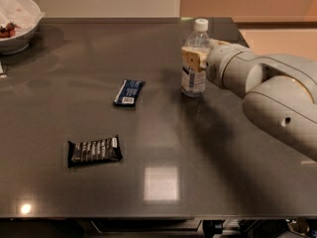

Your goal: Place blue plastic bottle upright

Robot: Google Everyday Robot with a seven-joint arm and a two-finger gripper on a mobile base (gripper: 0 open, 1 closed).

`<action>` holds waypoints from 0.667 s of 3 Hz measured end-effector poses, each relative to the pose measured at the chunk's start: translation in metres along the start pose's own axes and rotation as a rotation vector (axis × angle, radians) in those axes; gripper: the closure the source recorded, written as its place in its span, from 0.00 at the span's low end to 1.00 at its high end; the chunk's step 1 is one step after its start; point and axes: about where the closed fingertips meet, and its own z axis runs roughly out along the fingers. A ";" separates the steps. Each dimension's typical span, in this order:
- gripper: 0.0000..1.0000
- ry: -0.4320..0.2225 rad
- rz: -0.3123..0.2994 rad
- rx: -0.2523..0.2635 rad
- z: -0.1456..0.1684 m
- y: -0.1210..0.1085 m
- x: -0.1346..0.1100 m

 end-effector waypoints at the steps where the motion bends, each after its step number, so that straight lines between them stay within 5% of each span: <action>1: 1.00 0.002 -0.034 0.017 -0.003 -0.006 -0.009; 2: 0.84 -0.001 -0.029 0.022 -0.007 -0.008 -0.014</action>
Offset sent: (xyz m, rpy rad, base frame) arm -0.0184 -0.0216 -0.0093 -0.0117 0.0165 0.0391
